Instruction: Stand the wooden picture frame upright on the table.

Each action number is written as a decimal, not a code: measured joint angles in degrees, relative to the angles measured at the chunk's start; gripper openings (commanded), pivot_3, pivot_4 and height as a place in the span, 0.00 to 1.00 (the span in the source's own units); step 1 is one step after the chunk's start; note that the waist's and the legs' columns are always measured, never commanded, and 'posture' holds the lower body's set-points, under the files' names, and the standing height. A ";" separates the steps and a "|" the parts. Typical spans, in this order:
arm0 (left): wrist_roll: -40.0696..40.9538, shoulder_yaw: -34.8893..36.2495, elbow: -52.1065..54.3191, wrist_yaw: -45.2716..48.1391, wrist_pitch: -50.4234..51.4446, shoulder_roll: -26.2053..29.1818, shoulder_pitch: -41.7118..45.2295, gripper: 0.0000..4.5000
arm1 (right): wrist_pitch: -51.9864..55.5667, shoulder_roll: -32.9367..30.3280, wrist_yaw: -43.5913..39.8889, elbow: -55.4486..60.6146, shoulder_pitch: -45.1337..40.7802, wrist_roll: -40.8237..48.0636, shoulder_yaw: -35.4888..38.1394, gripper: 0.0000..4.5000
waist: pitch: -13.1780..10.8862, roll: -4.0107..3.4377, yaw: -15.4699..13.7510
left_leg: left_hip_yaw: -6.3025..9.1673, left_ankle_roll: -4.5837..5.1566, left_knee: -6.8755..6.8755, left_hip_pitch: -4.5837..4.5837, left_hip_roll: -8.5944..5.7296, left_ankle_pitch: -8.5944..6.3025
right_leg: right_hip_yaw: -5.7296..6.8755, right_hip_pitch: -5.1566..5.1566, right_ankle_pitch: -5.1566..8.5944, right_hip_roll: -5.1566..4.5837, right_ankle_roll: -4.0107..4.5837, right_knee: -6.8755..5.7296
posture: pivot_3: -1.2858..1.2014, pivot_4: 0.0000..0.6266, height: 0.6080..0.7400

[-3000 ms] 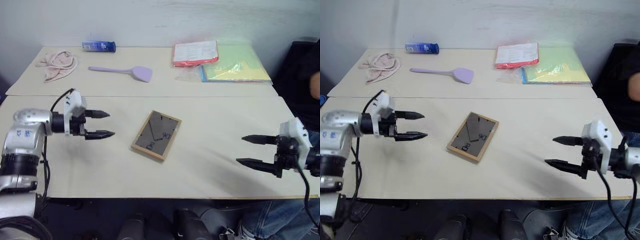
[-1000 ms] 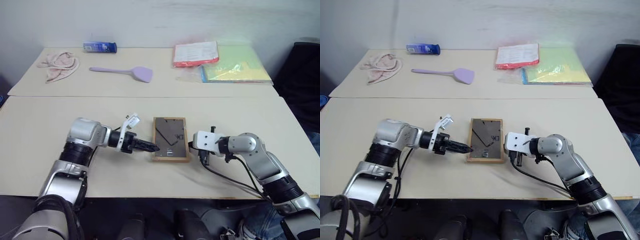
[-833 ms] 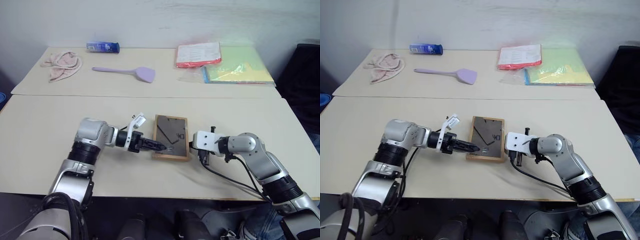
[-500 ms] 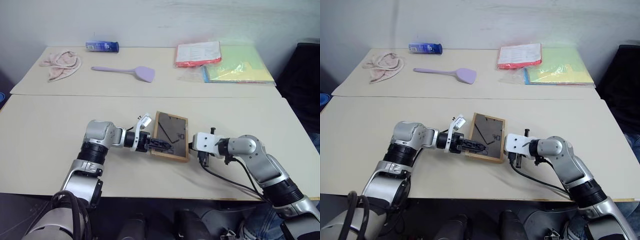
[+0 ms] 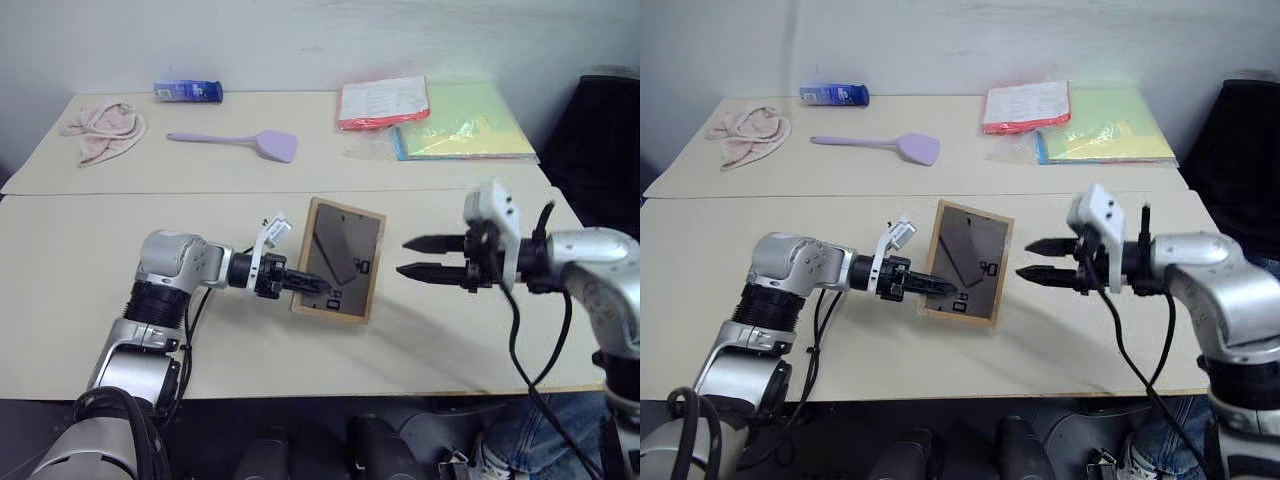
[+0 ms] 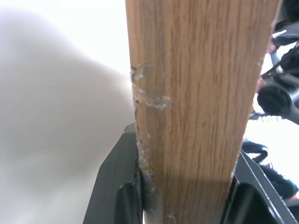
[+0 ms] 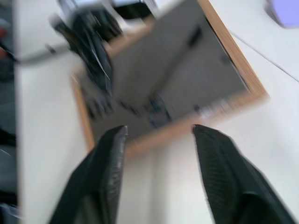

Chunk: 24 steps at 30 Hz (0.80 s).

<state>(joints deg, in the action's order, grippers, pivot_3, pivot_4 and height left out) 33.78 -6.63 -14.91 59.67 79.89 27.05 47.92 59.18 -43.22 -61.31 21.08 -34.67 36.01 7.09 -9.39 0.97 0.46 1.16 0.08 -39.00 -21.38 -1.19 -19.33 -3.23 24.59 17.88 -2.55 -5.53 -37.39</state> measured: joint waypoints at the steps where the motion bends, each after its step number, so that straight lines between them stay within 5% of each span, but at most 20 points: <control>1: 0.31 -0.01 0.83 0.03 -0.06 0.02 0.06 0.28 | 1.90 1.61 1.35 -0.26 -1.95 1.31 -0.19 0.83 | 0.00 0.01 -0.04 | 0.00 0.00 0.00 -0.01 0.00 0.00 | 0.00 0.01 0.00 -0.02 0.00 0.01 | 0.52 0.24 1.00; 4: 2.05 0.07 2.56 0.51 -0.34 0.14 0.12 0.28 | 5.22 6.36 5.72 -3.11 -6.13 2.57 -2.59 1.00 | -0.01 0.01 -0.19 | 0.00 -0.01 -0.01 -0.09 -0.02 0.01 | 0.00 0.07 0.00 -0.04 0.00 0.02 | 0.52 0.24 1.00; 13: 3.07 -0.41 4.01 0.85 -2.32 0.79 0.14 0.28 | 10.91 11.26 9.79 -6.14 -11.67 9.21 -4.19 1.00 | -0.01 0.01 -0.30 | 0.01 -0.05 -0.20 -0.99 -0.09 0.08 | 0.05 1.01 -0.01 -0.09 -0.02 -0.35 | 0.52 0.24 1.00; 17: 2.99 -0.94 3.30 1.04 -5.02 0.52 0.19 0.28 | 13.01 7.80 7.75 0.70 -10.45 15.84 -3.51 1.00 | -0.02 0.01 -0.28 | 0.01 -0.04 -0.18 -1.03 -0.10 0.07 | 0.04 1.01 -0.01 -0.10 -0.02 -0.29 | 0.52 0.24 1.00; 24: 2.31 -1.44 0.58 1.09 -7.04 0.71 0.64 0.28 | 9.35 2.48 9.99 3.46 -7.43 14.04 -3.88 1.00 | -0.02 0.01 -0.24 | -0.01 -0.04 -0.18 -0.97 -0.11 0.11 | 0.02 1.02 -0.02 -0.09 -0.03 -0.24 | 0.52 0.24 1.00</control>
<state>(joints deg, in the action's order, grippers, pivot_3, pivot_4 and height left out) 36.09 -8.07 -14.32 60.76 72.86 27.76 48.56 68.53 -40.74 -51.32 24.54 -42.11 50.04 3.21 -9.41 0.99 0.21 1.15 0.04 -39.19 -22.34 -1.30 -19.22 -3.21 25.61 17.86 -2.64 -5.56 -37.63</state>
